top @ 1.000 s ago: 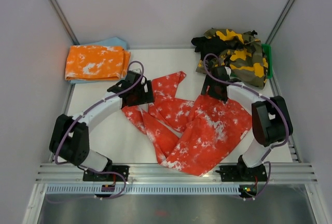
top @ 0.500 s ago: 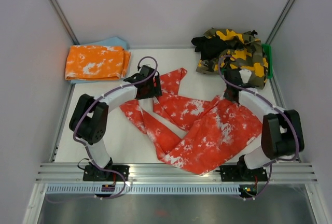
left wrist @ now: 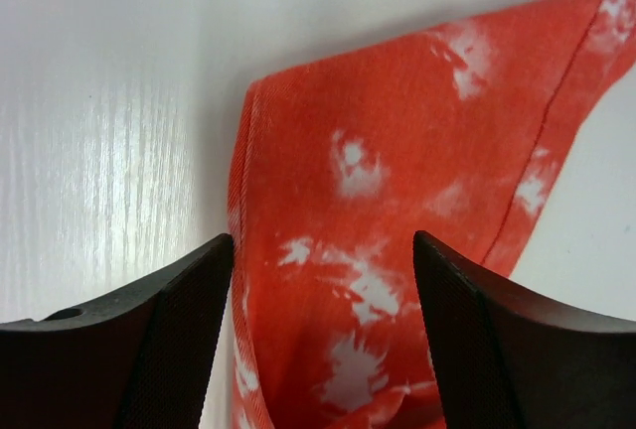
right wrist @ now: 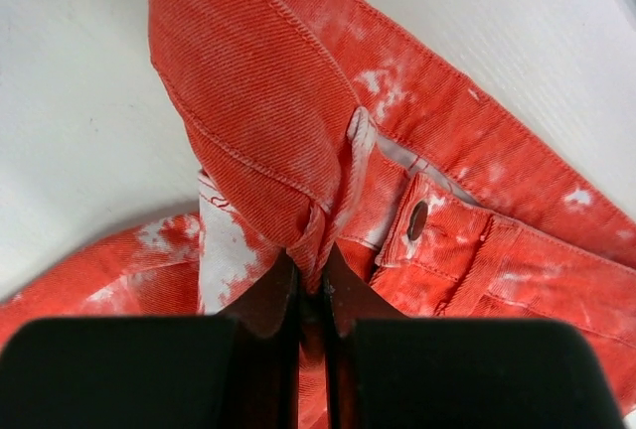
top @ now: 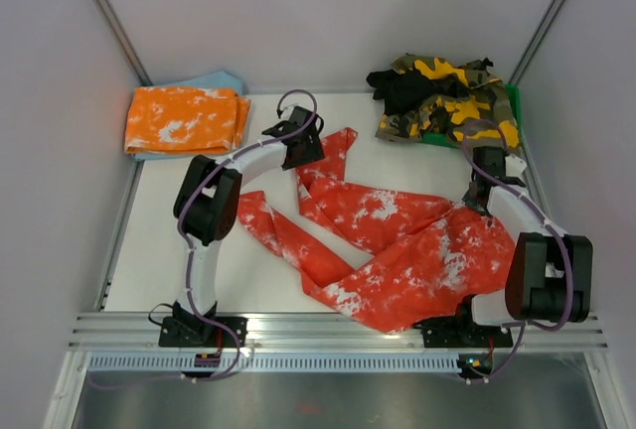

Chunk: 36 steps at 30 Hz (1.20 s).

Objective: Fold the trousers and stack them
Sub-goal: Flatten the trousers out

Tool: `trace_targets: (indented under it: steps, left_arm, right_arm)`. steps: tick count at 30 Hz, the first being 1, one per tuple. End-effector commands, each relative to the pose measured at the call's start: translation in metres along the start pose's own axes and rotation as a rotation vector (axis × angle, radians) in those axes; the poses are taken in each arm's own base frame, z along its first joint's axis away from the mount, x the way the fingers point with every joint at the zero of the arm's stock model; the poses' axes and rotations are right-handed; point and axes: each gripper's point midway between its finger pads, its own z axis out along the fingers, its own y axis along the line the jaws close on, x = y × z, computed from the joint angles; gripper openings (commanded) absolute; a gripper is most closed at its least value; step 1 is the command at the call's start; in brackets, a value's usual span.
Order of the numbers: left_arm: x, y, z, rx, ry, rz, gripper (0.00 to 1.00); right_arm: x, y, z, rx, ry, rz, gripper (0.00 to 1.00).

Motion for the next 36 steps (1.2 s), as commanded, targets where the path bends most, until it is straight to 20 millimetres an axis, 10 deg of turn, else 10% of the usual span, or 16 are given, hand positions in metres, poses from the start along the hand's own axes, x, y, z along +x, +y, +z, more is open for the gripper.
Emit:
trace_targets:
  steps: [1,13,18,21,26,28,29,32,36]
  left_arm:
    - [0.0,0.0,0.009,-0.033,0.002,-0.037,0.77]
    - [0.018,0.015,0.024,-0.096,0.028,-0.042,0.67]
    - [0.003,0.009,0.027,-0.062,0.01,-0.005,0.02]
    - [-0.008,0.024,0.021,-0.059,0.002,-0.013,0.02]
    - [-0.084,0.072,-0.066,0.033,-0.256,-0.169,0.02]
    - [-0.084,0.1,-0.097,0.016,-0.322,-0.235,0.02]
    - [-0.116,0.106,-0.15,0.047,-0.483,-0.283,0.02]
    - [-0.111,0.142,-0.215,-0.011,-0.616,-0.36,0.02]
    - [-0.075,0.183,-0.244,-0.109,-0.624,-0.516,0.02]
  right_arm:
    - [0.009,-0.017,-0.001,0.021,0.063,0.065,0.1]
    - [-0.003,-0.017,-0.018,-0.065,0.024,0.097,0.12]
    - [-0.005,-0.014,-0.016,-0.067,0.029,0.101,0.1]
    - [-0.008,-0.016,-0.017,-0.056,0.022,0.095,0.09]
    - [-0.026,-0.014,-0.022,-0.075,-0.005,0.123,0.09]
    - [-0.031,-0.013,-0.022,-0.08,-0.009,0.132,0.08]
    - [-0.036,-0.01,-0.024,-0.091,-0.019,0.137,0.08]
    - [-0.043,-0.005,-0.022,-0.105,-0.025,0.143,0.08]
    - [-0.041,0.004,-0.015,-0.138,-0.004,0.135,0.07]
